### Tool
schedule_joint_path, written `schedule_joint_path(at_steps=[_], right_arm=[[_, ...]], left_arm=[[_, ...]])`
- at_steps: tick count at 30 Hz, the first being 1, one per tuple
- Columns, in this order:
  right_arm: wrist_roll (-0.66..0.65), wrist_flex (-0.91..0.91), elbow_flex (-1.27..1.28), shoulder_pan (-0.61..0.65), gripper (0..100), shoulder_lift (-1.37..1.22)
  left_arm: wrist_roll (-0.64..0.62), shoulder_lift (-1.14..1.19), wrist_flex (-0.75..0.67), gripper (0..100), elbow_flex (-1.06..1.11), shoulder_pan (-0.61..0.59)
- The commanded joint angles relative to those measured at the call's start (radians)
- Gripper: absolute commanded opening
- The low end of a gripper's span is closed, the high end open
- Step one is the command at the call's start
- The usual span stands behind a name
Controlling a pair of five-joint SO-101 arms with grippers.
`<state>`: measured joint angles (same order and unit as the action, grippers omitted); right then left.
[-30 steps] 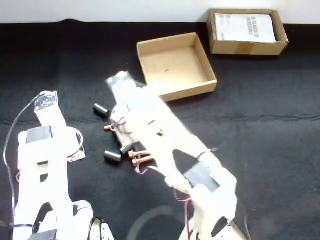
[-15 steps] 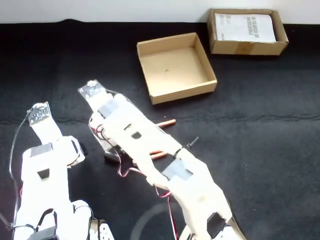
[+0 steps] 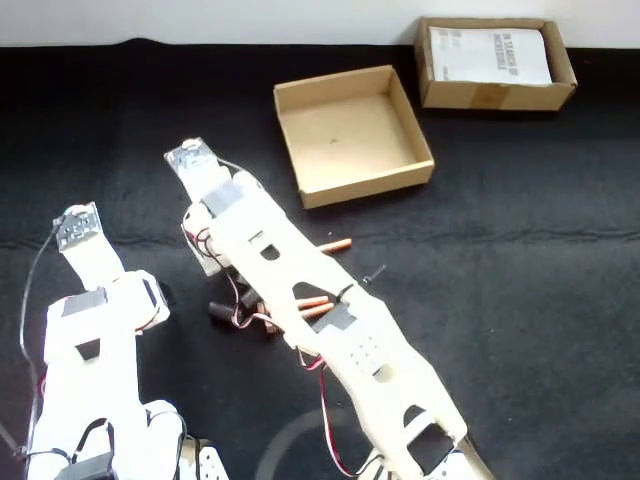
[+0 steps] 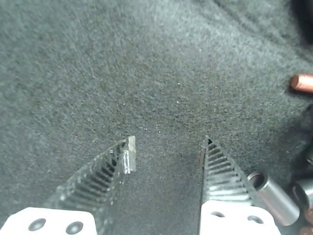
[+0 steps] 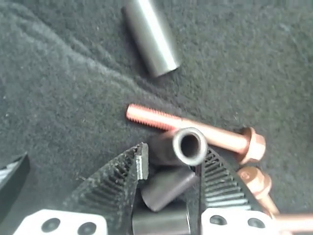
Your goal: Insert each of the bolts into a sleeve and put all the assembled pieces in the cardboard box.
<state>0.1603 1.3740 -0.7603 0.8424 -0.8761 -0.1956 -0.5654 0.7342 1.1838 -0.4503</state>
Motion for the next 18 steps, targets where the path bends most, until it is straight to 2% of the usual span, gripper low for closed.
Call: schedule_joint_path(at_steps=[1,9,18], right_arm=[[-0.008,0.005,-0.064,0.033,15.9,-0.012],[-0.008,-0.005,-0.090,0.048,15.9,-0.048],[-0.008,-0.005,-0.294,0.044,15.9,-0.200]], left_arm=[[-0.005,0.002,-0.014,22,-0.005,-0.012],[-0.005,0.002,-0.014,22,-0.005,-0.013],[-0.005,0.002,-0.014,22,-0.005,-0.013]])
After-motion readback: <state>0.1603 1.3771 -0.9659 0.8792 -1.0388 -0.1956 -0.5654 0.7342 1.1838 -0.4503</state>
